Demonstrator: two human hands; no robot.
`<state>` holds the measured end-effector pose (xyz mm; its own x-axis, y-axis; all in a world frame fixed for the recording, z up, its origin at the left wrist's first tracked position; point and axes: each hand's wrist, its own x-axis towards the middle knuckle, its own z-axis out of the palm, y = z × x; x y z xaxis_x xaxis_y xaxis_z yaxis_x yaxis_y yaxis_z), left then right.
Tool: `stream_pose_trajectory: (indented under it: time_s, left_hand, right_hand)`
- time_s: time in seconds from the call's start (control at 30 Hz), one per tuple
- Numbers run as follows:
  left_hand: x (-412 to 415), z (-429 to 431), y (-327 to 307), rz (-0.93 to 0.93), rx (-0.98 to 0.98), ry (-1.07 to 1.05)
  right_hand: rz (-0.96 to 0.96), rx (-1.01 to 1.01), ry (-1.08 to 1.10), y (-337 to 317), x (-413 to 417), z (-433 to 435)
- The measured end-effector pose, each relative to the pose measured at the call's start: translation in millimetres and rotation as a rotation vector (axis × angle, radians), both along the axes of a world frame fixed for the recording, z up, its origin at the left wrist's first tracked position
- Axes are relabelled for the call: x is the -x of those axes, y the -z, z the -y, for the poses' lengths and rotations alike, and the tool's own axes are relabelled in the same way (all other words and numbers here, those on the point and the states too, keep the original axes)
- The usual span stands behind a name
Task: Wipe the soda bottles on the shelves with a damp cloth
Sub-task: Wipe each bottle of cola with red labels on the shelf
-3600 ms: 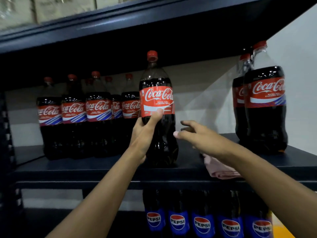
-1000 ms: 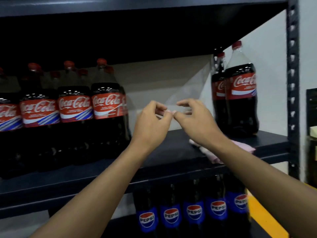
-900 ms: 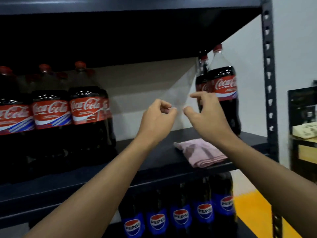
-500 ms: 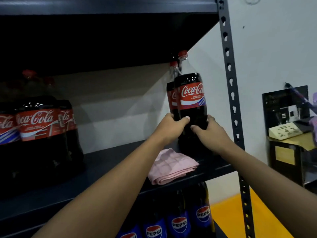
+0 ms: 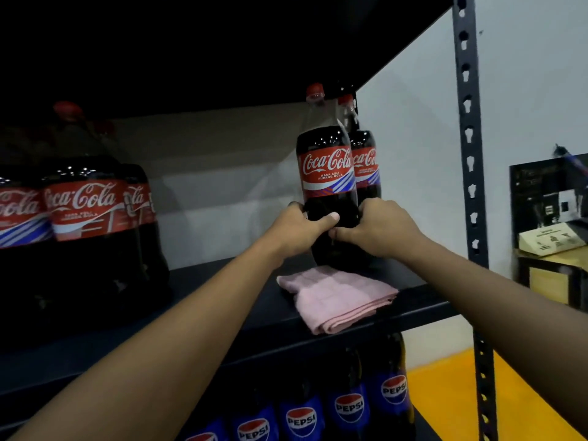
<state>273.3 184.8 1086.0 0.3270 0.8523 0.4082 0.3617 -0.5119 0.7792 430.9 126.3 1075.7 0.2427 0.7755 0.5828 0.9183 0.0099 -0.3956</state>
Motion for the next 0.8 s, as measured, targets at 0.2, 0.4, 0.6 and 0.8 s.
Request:
stream_pose_trajectory:
  time_s: [0.2,0.4,0.6,0.8]
  left_hand:
    - [49,-18,2,0.033,0.059,-0.123]
    - [106,-12,6,0.071,0.056,-0.23]
    - [146,15,20,0.114,-0.035,-0.28]
    - [166,52,36,0.243,-0.054,-0.314]
  right_hand:
    - [0.029,0.119,-0.102,-14,50,-36]
    - [0.054,0.127,-0.194,-14,102,-44]
    - [0.059,0.08,-0.312,-14,134,-16]
    - [0.082,-0.005,-0.352,-6,146,23]
